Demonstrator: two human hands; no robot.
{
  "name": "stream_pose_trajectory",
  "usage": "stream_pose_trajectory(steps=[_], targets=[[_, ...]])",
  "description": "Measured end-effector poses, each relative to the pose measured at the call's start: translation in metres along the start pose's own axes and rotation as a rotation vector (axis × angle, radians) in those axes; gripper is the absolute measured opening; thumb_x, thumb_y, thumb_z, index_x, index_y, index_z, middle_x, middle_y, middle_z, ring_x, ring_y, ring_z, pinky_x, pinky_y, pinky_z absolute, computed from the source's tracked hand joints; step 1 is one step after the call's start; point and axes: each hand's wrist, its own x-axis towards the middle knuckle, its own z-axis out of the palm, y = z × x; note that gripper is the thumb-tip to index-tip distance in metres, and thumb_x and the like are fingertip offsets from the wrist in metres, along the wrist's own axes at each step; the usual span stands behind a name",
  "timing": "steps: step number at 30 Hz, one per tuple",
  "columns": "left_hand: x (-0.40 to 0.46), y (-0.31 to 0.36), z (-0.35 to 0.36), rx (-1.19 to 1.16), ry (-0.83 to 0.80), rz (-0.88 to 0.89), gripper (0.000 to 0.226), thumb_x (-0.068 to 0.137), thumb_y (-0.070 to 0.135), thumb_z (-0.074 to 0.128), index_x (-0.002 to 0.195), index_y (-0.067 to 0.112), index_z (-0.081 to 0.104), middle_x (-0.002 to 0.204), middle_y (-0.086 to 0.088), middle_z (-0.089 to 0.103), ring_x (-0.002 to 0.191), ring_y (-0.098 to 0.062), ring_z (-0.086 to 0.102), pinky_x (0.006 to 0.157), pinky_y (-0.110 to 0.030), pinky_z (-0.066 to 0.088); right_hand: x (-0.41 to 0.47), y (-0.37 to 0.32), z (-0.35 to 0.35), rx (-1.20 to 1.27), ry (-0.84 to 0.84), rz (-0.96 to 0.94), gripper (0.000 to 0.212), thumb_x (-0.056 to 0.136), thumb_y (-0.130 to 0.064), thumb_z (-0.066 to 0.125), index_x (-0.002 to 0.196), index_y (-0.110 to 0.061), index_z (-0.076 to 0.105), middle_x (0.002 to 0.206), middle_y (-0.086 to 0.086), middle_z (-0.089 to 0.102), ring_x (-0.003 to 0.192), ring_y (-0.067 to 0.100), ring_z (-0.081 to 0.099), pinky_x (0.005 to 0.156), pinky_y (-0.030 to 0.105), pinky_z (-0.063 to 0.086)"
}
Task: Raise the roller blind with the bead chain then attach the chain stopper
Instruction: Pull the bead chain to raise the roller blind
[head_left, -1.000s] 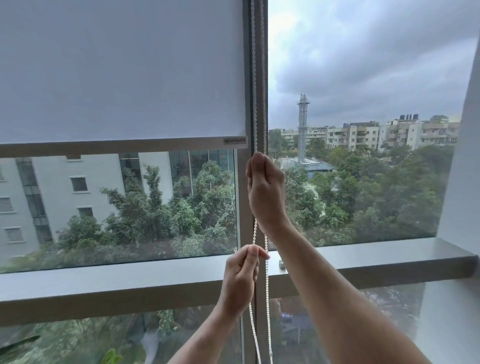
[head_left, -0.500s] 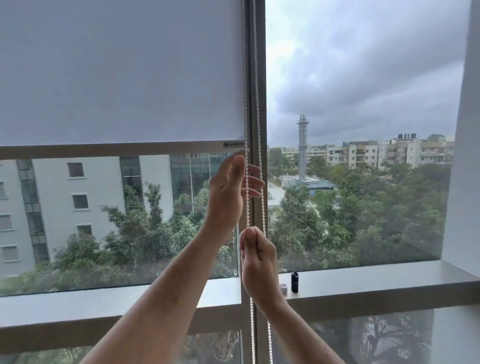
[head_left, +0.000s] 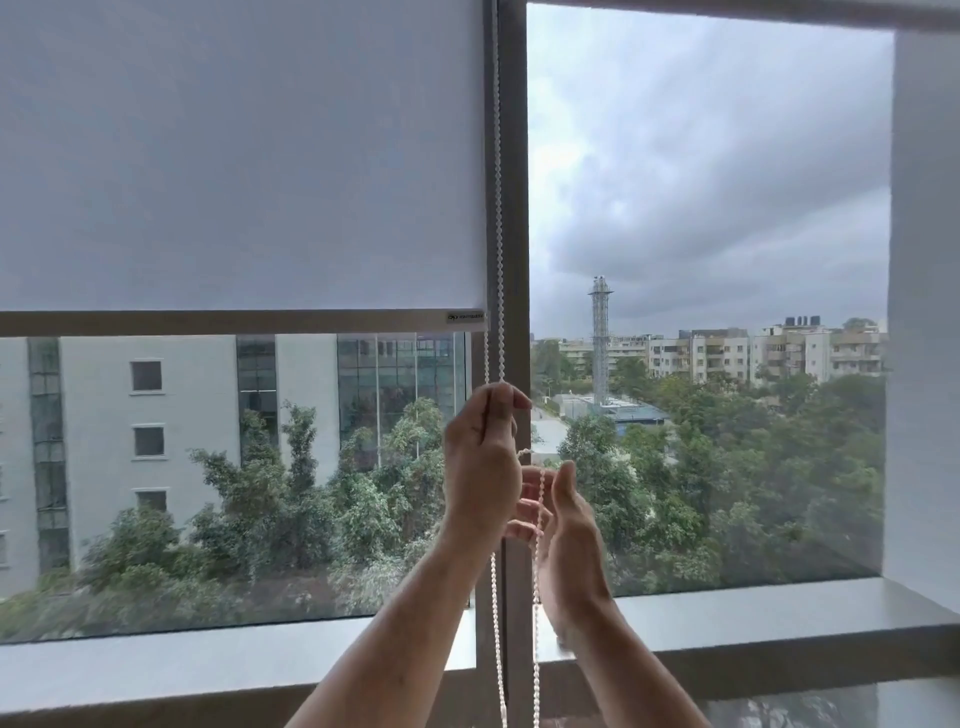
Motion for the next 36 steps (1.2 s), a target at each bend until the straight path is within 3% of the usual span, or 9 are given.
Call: stream_pose_trajectory(steps=[3,7,14,18,22,25,29,31,36], targets=[[-0.013,-0.014,-0.006,-0.023,-0.035,-0.008,0.034,0.102,0.006,0.044,0.077,0.017,0.064,0.056,0.020,0.061,0.047,0.008,0.052,0.045,-0.007,0.040,0.028,-0.029,0.010,-0.142,0.069,-0.106,0.058,0.097,-0.058,0.030,0.102,-0.016,0.069,0.097,0.021,0.070,0.085,0.018,0.067,0.072,0.034,0.056],[-0.023,-0.028,-0.016,-0.012,-0.034,-0.040,0.031,0.098,0.023,0.047,0.074,0.027,0.067,0.050,0.017,0.051,0.047,0.000,0.038,0.049,-0.023,0.031,0.060,-0.074,0.027,-0.294,0.032,-0.232,0.039,0.103,-0.048,0.035,0.101,-0.023,0.065,0.092,-0.004,0.065,0.086,0.010,0.061,0.073,0.027,0.048],[-0.037,-0.032,-0.019,0.052,-0.059,-0.044,0.028,0.095,0.031,0.047,0.076,0.026,0.066,0.046,0.012,0.042,0.046,-0.006,0.031,0.044,-0.025,0.026,0.096,-0.148,0.076,0.019,-0.155,-0.122,0.038,0.109,-0.034,0.033,0.111,-0.009,0.061,0.072,0.002,0.054,0.051,0.008,0.046,0.043,0.022,0.037],[-0.041,-0.029,-0.019,0.042,-0.090,-0.042,0.028,0.095,0.031,0.047,0.076,0.025,0.066,0.046,0.012,0.037,0.045,-0.008,0.028,0.043,-0.024,0.022,0.101,-0.162,0.090,-0.035,0.004,-0.229,0.038,0.107,-0.020,0.036,0.080,-0.018,0.062,0.058,-0.005,0.042,0.041,0.003,0.036,0.035,0.017,0.029],[-0.041,-0.027,-0.027,-0.020,-0.216,-0.099,0.029,0.094,0.032,0.048,0.075,0.022,0.067,0.047,0.011,0.032,0.043,-0.008,0.025,0.041,-0.025,0.019,0.091,-0.150,0.093,-0.222,0.099,-0.499,0.041,0.101,-0.015,0.039,0.063,-0.023,0.051,0.052,-0.014,0.043,0.050,0.003,0.037,0.049,0.021,0.031],[-0.033,-0.029,-0.042,-0.089,-0.372,-0.163,0.034,0.095,0.031,0.048,0.079,0.013,0.071,0.051,0.005,0.041,0.043,-0.011,0.035,0.041,-0.025,0.032,0.083,-0.141,0.085,-0.178,0.068,-0.536,0.041,0.102,-0.014,0.039,0.065,-0.025,0.051,0.051,-0.016,0.046,0.053,0.003,0.039,0.052,0.024,0.029],[0.001,-0.021,-0.056,0.024,-0.374,-0.203,0.051,0.093,0.047,0.040,0.095,0.009,0.073,0.069,-0.014,0.069,0.064,-0.028,0.066,0.065,-0.039,0.058,0.077,-0.135,0.079,-0.155,0.053,-0.558,0.043,0.102,-0.006,0.038,0.066,-0.026,0.051,0.056,-0.012,0.042,0.052,0.009,0.033,0.047,0.027,0.026],[0.024,-0.006,-0.055,0.060,-0.325,-0.179,0.062,0.095,0.059,0.036,0.105,0.008,0.069,0.081,-0.020,0.072,0.077,-0.030,0.070,0.072,-0.038,0.061,0.075,-0.133,0.079,-0.181,0.071,-0.583,0.042,0.102,-0.006,0.040,0.067,-0.026,0.051,0.057,-0.012,0.043,0.051,0.009,0.034,0.047,0.028,0.027],[0.084,0.066,-0.031,0.060,-0.251,0.006,0.054,0.097,0.046,0.035,0.118,0.005,0.062,0.095,-0.015,0.070,0.085,-0.021,0.071,0.069,-0.028,0.059,0.063,-0.113,0.077,-0.237,0.091,-0.630,0.043,0.104,-0.013,0.041,0.066,-0.028,0.051,0.054,-0.020,0.052,0.048,-0.001,0.042,0.046,0.016,0.034]])
